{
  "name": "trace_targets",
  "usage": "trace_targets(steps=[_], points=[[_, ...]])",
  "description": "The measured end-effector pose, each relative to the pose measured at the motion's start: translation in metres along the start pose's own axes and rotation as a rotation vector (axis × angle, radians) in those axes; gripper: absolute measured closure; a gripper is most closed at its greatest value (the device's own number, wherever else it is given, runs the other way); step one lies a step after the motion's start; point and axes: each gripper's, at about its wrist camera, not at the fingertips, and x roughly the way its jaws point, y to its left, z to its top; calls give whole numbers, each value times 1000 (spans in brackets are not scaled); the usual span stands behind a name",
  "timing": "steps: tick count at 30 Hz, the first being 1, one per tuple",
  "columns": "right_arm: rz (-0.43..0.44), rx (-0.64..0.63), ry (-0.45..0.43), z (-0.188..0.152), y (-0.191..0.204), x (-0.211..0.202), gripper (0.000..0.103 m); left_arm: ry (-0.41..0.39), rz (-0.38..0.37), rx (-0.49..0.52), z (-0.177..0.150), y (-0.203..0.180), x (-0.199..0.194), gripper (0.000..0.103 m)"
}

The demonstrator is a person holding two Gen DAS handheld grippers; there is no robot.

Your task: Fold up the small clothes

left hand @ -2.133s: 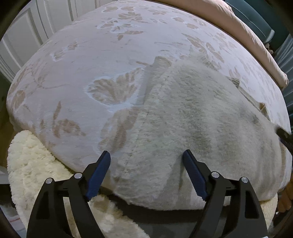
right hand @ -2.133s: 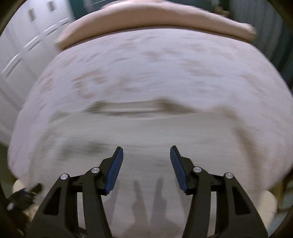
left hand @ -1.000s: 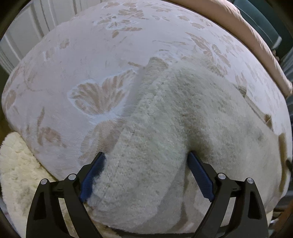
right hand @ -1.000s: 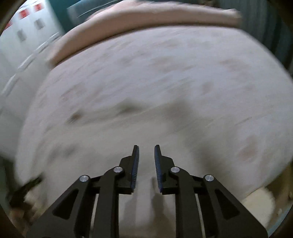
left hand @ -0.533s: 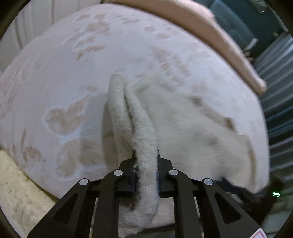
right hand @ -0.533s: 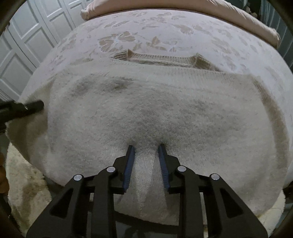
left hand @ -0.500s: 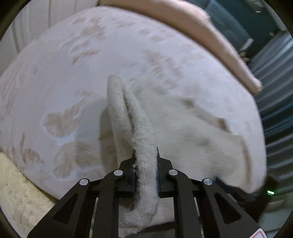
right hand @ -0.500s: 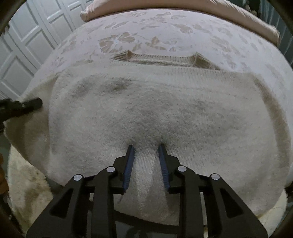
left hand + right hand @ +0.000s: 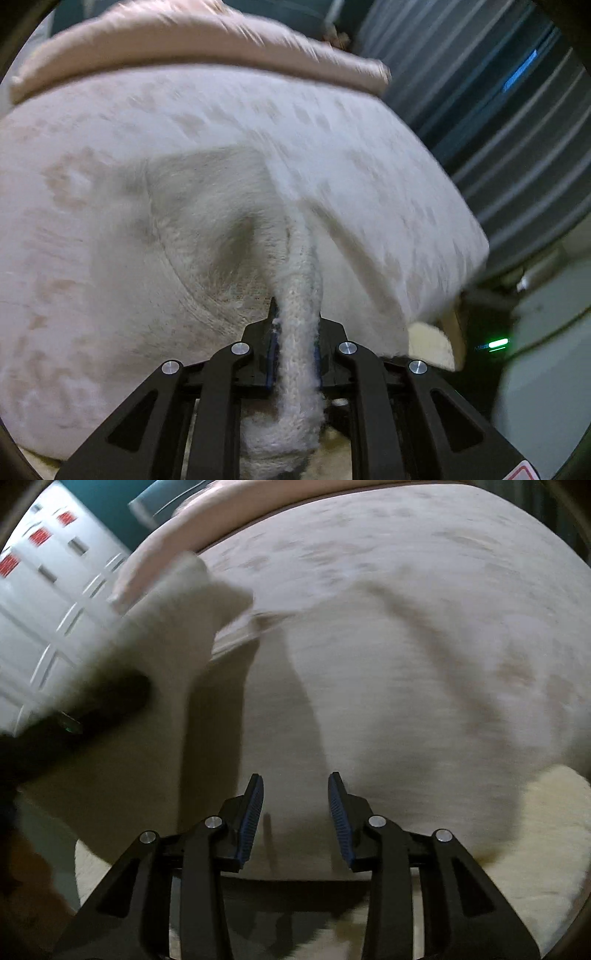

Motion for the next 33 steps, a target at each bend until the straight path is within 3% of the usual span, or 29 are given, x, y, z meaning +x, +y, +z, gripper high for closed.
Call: trace_targets(steps=[4,6,8,10,11,15,17,20,24,27,29,30,32,33], points=[[-64,91,-19,-4,-42,-12,66,119,44,50,-12,-12,63,90],[-56,134,-25,-4,-57,-17,66,109,73,82,-17,-18,70,85],[-45,149,-38,-3,-59,-24,66,78,97,109,-16,-27,59,73],[-31,147,-61,0,-57,-32,57,58,85,114,-18,-32,42,46],[-18,142,-71,6,-58,-35,54,30,87,116,-18,-32,26,39],[81,125,-91,21,-39,-42,33,-49,123,124,-31,-20,-22,25],[111,120,-76,27,-30,-36,30,-66,179,124,-42,-13,-33,25],[133,124,-16,32,-16,-13,28,-8,282,114,-67,14,-33,24],[146,138,89,28,-3,17,27,61,309,25,-94,40,-29,24],[109,94,95,26,11,18,27,105,297,-8,-105,49,-26,24],[113,75,97,28,18,19,33,129,280,-9,-107,49,-21,24],[105,67,98,31,23,20,41,134,275,-2,-107,48,-19,24],[98,48,98,38,31,20,66,141,294,17,-106,44,-14,24],[107,40,87,43,36,16,87,145,313,27,-105,43,-11,24]])
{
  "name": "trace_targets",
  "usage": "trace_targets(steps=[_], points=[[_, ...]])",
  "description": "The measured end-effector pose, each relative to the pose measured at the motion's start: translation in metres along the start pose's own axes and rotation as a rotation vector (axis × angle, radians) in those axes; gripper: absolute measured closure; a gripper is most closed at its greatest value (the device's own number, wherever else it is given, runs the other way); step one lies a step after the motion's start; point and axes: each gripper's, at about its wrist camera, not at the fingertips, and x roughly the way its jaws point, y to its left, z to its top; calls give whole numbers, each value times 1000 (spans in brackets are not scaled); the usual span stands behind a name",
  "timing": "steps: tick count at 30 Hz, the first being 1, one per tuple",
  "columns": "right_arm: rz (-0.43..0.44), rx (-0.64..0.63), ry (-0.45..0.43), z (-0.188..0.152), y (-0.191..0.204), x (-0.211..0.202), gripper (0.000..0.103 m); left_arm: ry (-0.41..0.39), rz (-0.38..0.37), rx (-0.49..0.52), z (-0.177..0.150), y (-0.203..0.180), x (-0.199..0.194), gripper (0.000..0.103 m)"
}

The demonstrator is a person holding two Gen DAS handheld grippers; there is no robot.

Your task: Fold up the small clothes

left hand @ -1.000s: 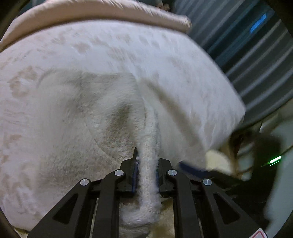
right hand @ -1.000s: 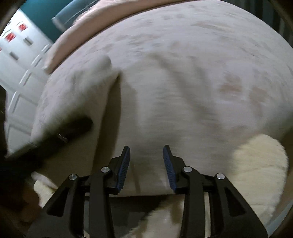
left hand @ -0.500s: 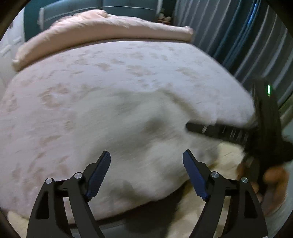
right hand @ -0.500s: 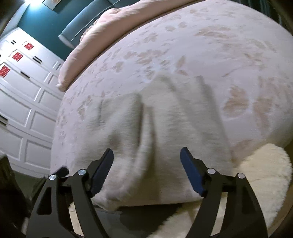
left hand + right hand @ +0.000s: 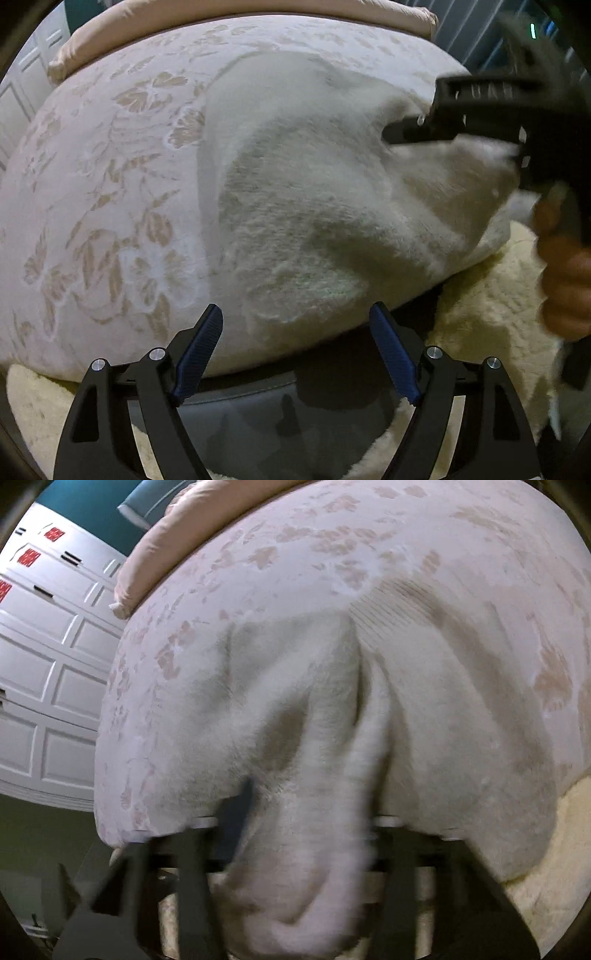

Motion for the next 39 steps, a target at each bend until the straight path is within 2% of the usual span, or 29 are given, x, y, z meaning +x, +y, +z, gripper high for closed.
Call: trace_targets(steps=[2,5,6,8,9,11,13,14,15,16,19,21,25,27,29,30,31,33,35,36,37,39], points=[[60,-33,-49,7,10,-22,89,-4,31,-18,0,2,1,25],[250,-71,-219,13,24,-93,91,-63,22,-84,2,12,-11,30],[266,-82,-263,12,24,-109,91,-74,18,-97,2,14,-13,31],[209,-115,-347,9,20,-132,91,-67,-1,-116,5,16,-11,31],[135,-128,-371,6,10,-134,91,-62,1,-116,7,14,-10,31],[-9,-109,-339,3,-17,-115,90,-47,11,-100,9,10,-3,31],[-197,-42,-206,-3,-63,-62,90,-24,27,-78,10,6,6,31],[-244,-16,-164,-8,-77,-46,90,-11,16,-70,10,2,10,31],[-240,16,-129,-18,-95,-27,89,-5,15,-65,11,1,13,31],[-228,21,-146,-22,-98,-26,88,-3,22,-56,11,-2,13,31],[-231,9,-186,-23,-90,-36,83,-20,27,-33,9,-5,4,32],[-215,14,-184,-20,-89,-43,83,-34,-4,-41,11,-2,-6,32],[-155,48,-173,-19,-99,-54,65,-76,-45,-57,14,5,-30,31],[-89,94,-160,-17,-99,-59,62,-124,-71,-78,16,9,-43,31],[-11,139,-149,-22,-106,-61,50,-159,-77,-96,16,9,-55,30],[57,174,-137,-26,-109,-61,45,-174,-81,-110,19,11,-59,28],[97,197,-126,-28,-111,-59,44,-180,-85,-121,22,11,-60,27],[115,210,-95,-28,-109,-51,44,-167,-79,-135,28,11,-57,27],[44,173,-62,-25,-101,-39,44,-157,-73,-162,32,13,-55,27],[-11,146,-44,-21,-94,-32,52,-163,-72,-182,35,17,-57,27],[-24,130,-41,-20,-88,-30,68,-173,-68,-194,36,20,-60,27],[-14,78,-66,-16,-66,-35,77,-194,-36,-209,36,30,-66,27]])
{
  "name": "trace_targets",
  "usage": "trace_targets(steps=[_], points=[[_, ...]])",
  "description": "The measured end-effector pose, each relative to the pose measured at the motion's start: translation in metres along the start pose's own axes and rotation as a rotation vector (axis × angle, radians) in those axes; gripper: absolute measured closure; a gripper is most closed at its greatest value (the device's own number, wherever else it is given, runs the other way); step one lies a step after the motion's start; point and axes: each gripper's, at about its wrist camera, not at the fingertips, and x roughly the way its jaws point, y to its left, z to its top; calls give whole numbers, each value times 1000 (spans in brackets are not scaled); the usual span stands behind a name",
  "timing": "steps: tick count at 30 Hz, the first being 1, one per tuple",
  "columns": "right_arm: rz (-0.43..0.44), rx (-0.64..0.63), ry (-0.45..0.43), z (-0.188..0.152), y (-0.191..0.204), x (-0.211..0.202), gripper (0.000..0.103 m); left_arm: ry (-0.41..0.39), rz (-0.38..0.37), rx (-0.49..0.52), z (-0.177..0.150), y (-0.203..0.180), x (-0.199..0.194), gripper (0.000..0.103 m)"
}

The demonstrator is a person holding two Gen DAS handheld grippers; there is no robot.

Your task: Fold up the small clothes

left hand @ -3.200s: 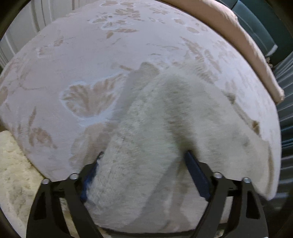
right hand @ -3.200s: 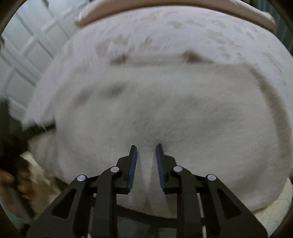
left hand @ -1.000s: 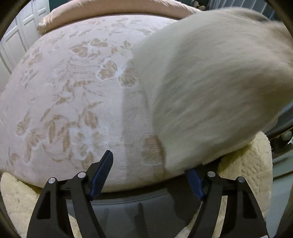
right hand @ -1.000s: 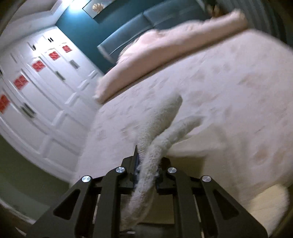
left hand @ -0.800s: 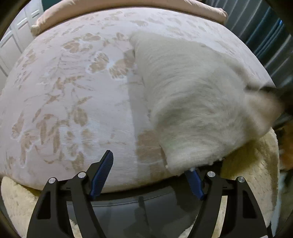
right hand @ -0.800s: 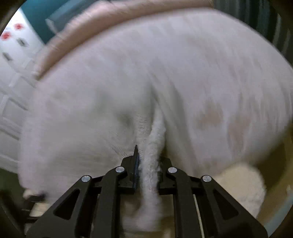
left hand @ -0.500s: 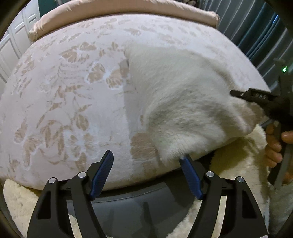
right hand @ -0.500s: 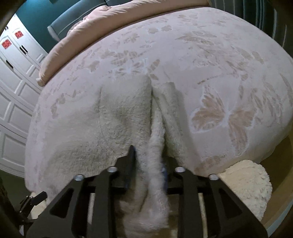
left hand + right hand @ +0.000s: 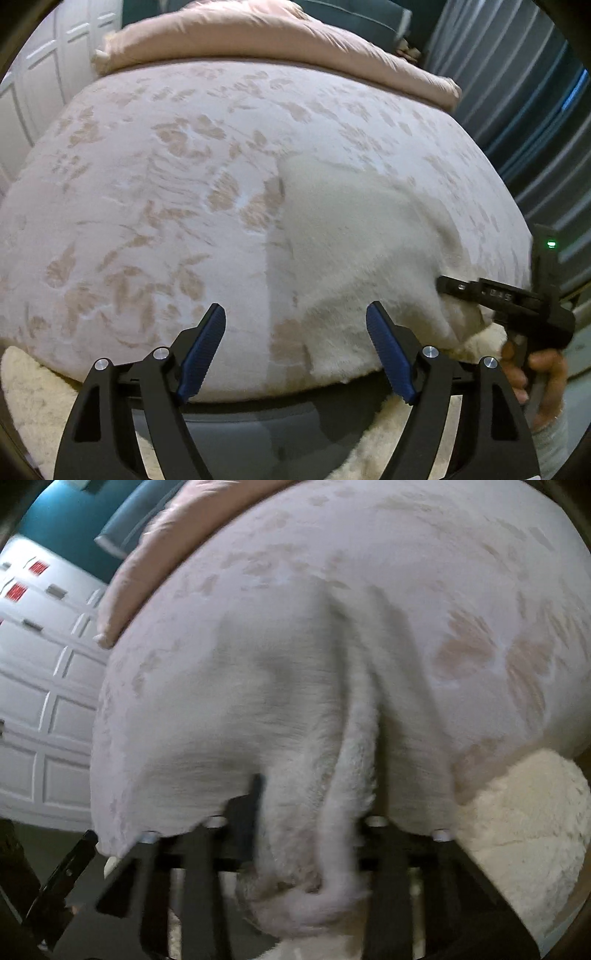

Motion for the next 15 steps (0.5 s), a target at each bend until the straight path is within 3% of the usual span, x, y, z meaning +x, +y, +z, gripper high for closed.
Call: trace_targets(steps=[2,7,9,12,15], points=[[9,-95,-34,1,34,-11,80,-23,51,-22,2,15,-6,27],[179,-402,-95,-14,159,-32,82,-51,209,-135,5,64,-15,27],[262,-491,-66,-27,201,-21,82,-55,265,-199,4,86,-22,27],[279,-596,12,-46,247,22,83,-71,342,-281,-2,115,-35,27],[301,-608,123,-59,270,62,85,-74,397,-335,-10,135,-44,27]])
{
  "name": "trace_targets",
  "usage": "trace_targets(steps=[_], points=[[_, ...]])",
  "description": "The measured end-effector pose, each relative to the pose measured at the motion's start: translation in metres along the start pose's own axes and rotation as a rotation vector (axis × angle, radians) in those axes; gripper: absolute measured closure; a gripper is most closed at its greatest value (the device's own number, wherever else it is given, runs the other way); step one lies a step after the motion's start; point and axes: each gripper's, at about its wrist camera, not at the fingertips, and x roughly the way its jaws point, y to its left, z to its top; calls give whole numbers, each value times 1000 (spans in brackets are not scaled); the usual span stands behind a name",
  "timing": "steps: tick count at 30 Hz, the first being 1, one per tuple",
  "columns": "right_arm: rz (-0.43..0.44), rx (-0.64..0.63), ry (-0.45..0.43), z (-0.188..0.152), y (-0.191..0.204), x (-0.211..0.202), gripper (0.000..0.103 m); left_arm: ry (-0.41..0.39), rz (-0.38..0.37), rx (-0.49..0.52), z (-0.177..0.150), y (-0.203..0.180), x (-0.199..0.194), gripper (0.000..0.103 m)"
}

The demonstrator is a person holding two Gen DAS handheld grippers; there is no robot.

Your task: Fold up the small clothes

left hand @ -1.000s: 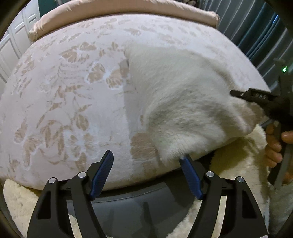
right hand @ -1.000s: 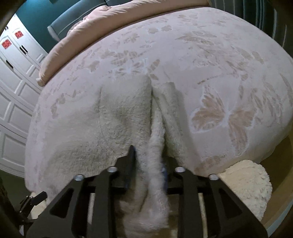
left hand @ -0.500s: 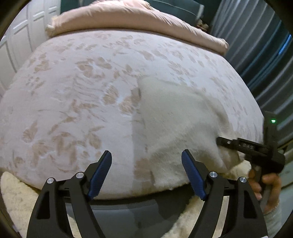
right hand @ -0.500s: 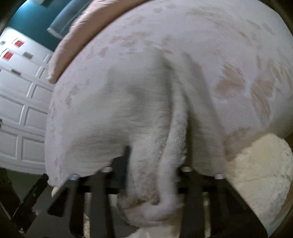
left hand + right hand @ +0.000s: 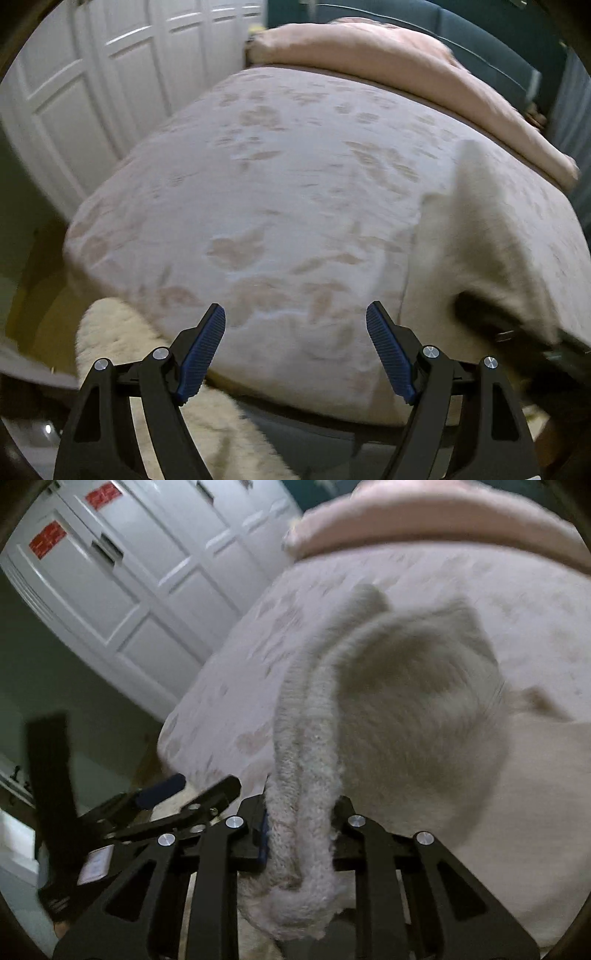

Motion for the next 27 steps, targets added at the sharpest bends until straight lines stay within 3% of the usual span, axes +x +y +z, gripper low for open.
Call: trace_targets(steps=[2,5,8,10,12,15,17,18,20,23,27], points=[[-16,-10,-6,5,5,1,85,6,10,-21,-1,7,0,27],[44,46,-124,16,-14,-52,85,9,-48,-35,0,4,-4,27],[55,169,-300,-2,-67,-140,85,-14,-122,17,4,-18,-10,27],[-35,272,-377,-35,-117,-193,85,-28,-198,72,7,-43,-15,27],[-202,382,-357,-73,-169,-213,84,-22,-315,133,6,-76,-18,27],[-341,605,-219,-132,-250,-187,84,12,-421,227,-3,-127,-13,27],[-361,721,-159,-164,-285,-164,83,58,-465,298,-14,-165,-6,27],[-298,759,-211,-175,-291,-164,82,75,-475,329,-19,-180,-3,27],[-273,760,-243,-175,-288,-169,82,109,-481,387,-29,-209,0,27],[-334,688,-219,-159,-277,-173,80,150,-492,432,-44,-239,8,27],[-372,643,-203,-155,-274,-181,72,164,-358,495,-60,-264,33,25]])
